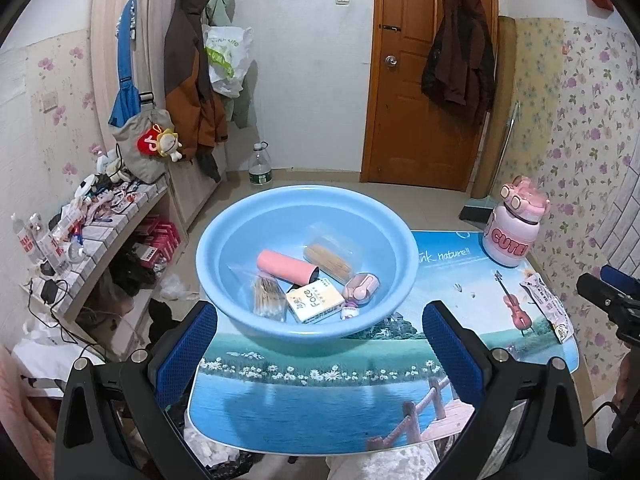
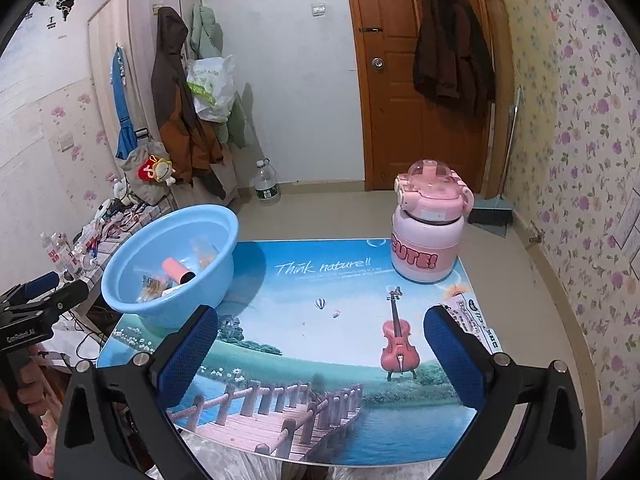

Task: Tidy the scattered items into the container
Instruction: 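Withdraw both tools from the basin back over the table mat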

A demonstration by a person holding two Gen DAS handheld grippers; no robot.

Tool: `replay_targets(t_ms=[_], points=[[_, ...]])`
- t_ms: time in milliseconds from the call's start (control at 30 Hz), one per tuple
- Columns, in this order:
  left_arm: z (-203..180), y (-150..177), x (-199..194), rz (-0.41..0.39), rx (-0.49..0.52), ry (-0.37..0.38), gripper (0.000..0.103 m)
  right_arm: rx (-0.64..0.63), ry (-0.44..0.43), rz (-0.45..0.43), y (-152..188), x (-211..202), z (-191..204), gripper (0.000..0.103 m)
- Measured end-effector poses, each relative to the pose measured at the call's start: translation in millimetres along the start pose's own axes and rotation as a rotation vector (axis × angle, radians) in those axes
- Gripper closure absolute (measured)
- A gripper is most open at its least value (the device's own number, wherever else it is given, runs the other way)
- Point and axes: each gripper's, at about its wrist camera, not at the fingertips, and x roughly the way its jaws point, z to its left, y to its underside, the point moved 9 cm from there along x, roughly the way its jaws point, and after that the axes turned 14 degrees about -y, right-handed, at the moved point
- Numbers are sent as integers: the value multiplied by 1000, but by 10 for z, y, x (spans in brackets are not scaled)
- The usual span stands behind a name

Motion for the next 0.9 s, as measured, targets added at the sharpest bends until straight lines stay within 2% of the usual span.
replay_targets(t_ms=[900], points=[[-287,48,29,20,34,42,0,63,-2,33,113,5,-246,0]])
